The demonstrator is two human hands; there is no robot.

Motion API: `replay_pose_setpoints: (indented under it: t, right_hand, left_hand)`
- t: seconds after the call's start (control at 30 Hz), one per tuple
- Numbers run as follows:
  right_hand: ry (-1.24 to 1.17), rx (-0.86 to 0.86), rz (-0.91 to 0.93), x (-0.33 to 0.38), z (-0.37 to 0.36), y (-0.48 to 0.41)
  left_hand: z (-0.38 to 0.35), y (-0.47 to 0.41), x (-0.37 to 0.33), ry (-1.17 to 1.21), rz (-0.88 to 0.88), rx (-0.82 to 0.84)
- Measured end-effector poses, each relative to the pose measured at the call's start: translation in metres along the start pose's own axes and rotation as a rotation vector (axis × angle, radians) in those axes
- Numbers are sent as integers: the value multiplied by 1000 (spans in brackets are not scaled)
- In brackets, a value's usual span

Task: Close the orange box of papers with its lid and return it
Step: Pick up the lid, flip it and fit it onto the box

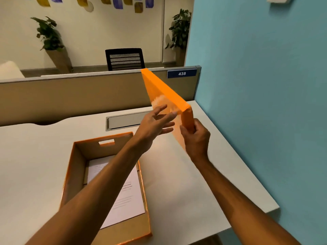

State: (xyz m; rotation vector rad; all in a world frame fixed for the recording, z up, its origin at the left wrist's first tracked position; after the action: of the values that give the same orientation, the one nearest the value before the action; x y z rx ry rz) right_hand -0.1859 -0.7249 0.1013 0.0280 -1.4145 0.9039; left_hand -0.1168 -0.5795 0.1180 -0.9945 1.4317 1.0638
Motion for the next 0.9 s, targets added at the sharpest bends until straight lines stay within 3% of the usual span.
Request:
replay_pose_setpoints:
  t: [0.2, 0.47, 0.63, 0.9]
  right_hand:
    - [-274, -49, -309, 10, 18, 11]
    - [-775, -7, -723, 13, 5, 32]
    - [-855, 96, -875, 12, -16, 61]
    - [-820, 313, -904, 4, -24, 100]
  left_hand:
    - [39, 30, 43, -8, 133, -14]
    - [90, 67, 94, 113, 312, -194]
    - [122, 86, 104, 180, 345, -287]
    - [180, 126, 101, 32, 226, -536]
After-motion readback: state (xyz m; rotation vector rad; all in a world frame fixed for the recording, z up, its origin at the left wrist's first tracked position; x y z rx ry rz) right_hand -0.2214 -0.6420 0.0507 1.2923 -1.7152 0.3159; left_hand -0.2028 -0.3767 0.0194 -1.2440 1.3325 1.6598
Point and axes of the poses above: each hand's wrist, its own y-axis away from the middle knuckle, its own z-axis out of the back of the hand, x = y × z, the point moved 8 cm from there along -y, towards the middle knuckle, and after that the axes turned 12 degrees about -x, right-handed, at the moved point
